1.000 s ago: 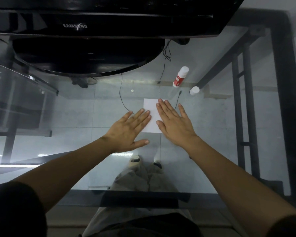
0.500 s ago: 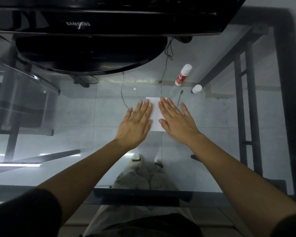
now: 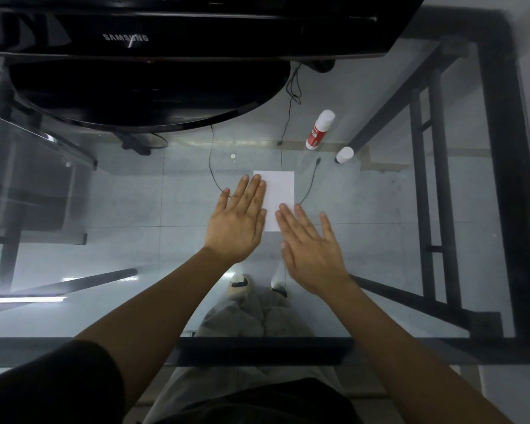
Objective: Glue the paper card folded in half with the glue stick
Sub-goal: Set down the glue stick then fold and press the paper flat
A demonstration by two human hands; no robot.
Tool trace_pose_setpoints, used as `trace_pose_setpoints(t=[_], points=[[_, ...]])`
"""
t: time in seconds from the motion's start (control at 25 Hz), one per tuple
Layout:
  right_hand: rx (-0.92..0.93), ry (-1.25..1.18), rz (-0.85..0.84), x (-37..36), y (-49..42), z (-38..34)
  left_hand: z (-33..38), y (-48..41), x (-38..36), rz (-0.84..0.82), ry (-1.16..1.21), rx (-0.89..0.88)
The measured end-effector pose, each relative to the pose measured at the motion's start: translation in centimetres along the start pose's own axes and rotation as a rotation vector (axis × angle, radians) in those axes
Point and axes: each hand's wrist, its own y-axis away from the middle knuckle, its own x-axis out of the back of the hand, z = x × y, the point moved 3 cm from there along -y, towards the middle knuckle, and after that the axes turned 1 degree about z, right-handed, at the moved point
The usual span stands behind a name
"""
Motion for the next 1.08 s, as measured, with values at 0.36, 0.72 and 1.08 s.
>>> trace_pose_setpoints(t=[0.36, 0.72, 1.08], points=[[-0.092, -0.021, 0.042, 0.7, -1.3, 0.7, -0.1, 0.0, 0.2, 0.006, -0.008, 0.004], [-0.104, -0.047, 0.076, 1.4, -3.4, 0.5, -0.1, 0.1, 0.1, 0.005, -0.004, -0.003], [-0.056, 0.035, 0.059, 1.6, -4.6, 0.8, -0.1, 0.1, 0.1, 0.013, 0.000, -0.011]])
